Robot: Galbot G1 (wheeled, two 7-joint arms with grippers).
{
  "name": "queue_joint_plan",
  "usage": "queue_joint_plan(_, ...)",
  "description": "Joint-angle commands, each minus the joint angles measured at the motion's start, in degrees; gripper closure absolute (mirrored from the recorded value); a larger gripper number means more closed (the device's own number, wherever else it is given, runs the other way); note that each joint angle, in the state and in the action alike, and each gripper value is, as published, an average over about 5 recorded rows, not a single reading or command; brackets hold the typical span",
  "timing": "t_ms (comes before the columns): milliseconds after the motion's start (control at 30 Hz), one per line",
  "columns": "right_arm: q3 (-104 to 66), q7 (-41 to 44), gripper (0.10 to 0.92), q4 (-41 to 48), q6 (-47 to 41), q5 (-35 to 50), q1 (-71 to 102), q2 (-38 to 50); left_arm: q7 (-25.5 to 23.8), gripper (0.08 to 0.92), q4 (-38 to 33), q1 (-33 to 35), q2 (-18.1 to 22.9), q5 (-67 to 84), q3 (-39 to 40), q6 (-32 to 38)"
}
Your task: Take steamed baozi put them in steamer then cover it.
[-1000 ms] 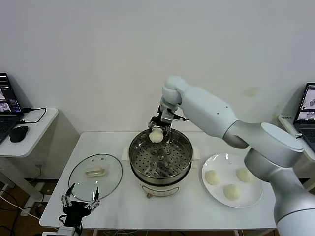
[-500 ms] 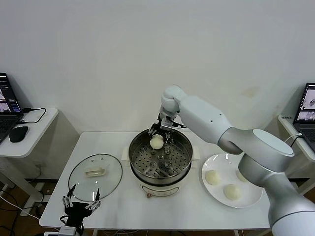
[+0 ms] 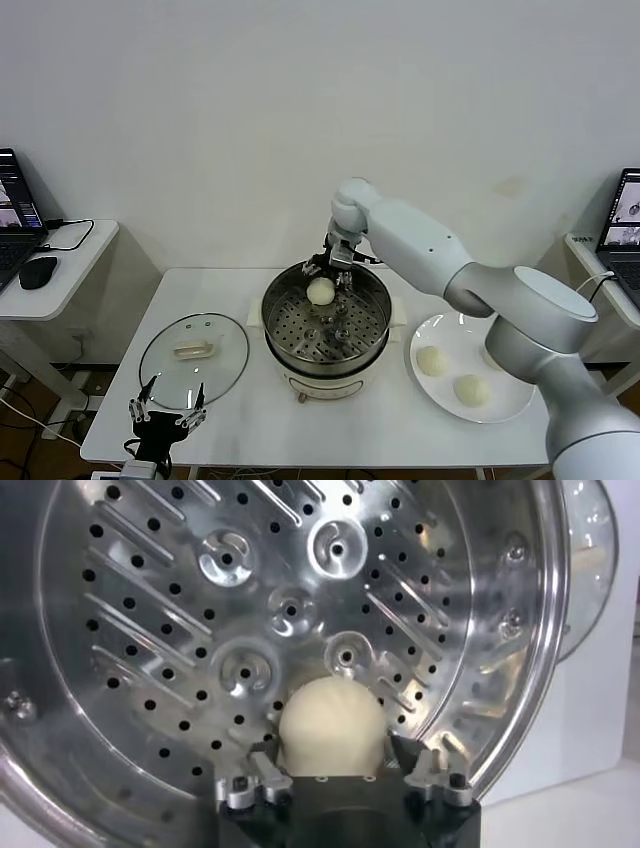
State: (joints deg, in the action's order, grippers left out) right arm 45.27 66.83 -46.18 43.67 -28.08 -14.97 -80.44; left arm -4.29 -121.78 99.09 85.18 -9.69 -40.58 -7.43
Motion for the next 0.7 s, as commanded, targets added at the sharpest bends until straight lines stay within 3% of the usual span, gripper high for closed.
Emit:
queue_joint_plan(33,0.3,7.1,0.204,-4.5,-7.6,10.7,-1.5,2.8,-0.1,0.177,-0.2,0.0,0.0,0.0,0.0,-0.1)
queue_joint_plan(367,1.5,12.3,0.203,-19.4,-23.2,27.9,-8.1,17.1,-0.6,0.177,-1.9,0.2,0.1,0.2,0.6,-0.9)
queue_joint_plan(700,1.8,10.9,0.203,-34.5,-56.7,34.5,-11.0,39.6,-1.0,0.177,-4.9,0.7,-0.4,1.5,1.0,-2.5)
